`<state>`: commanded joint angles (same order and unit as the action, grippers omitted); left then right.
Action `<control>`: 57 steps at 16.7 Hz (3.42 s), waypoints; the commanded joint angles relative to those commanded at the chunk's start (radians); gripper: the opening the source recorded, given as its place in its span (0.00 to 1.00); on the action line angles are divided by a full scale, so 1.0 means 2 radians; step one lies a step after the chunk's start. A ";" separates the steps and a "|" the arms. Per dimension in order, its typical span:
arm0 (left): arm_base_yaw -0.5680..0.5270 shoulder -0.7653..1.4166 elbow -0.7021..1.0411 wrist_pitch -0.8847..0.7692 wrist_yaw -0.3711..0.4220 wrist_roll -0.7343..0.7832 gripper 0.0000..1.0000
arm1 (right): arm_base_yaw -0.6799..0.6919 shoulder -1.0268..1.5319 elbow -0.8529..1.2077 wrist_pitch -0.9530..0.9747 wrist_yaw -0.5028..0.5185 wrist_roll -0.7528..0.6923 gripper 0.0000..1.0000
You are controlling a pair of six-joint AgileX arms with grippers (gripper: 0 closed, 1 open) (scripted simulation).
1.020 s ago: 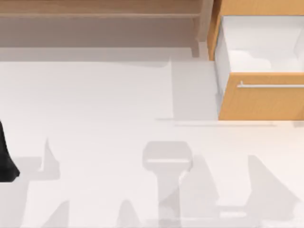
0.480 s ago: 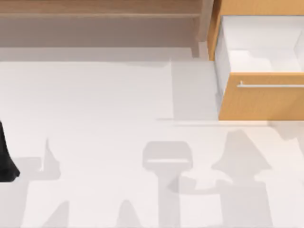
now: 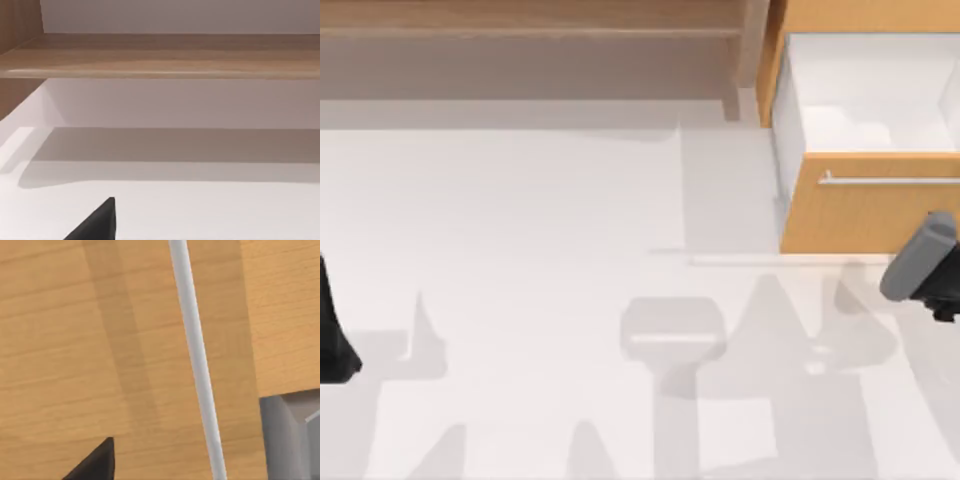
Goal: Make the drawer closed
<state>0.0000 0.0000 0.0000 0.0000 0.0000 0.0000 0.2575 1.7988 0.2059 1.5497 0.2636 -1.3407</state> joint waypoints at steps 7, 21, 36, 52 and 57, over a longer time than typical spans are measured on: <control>0.000 0.000 0.000 0.000 0.000 0.000 1.00 | 0.045 0.089 0.005 0.104 0.058 -0.107 1.00; 0.000 0.000 0.000 0.000 0.000 0.000 1.00 | 0.025 0.098 0.052 0.065 0.039 -0.107 1.00; 0.000 0.000 0.000 0.000 0.000 0.000 1.00 | 0.025 0.098 0.052 0.065 0.039 -0.107 0.00; 0.000 0.000 0.000 0.000 0.000 0.000 1.00 | 0.003 0.124 0.136 0.006 0.015 -0.106 0.00; 0.000 0.000 0.000 0.000 0.000 0.000 1.00 | -0.009 0.137 0.175 -0.022 0.004 -0.106 0.00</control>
<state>0.0000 0.0000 0.0000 0.0000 0.0000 0.0000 0.2394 2.0729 0.5567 1.5064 0.2719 -1.5536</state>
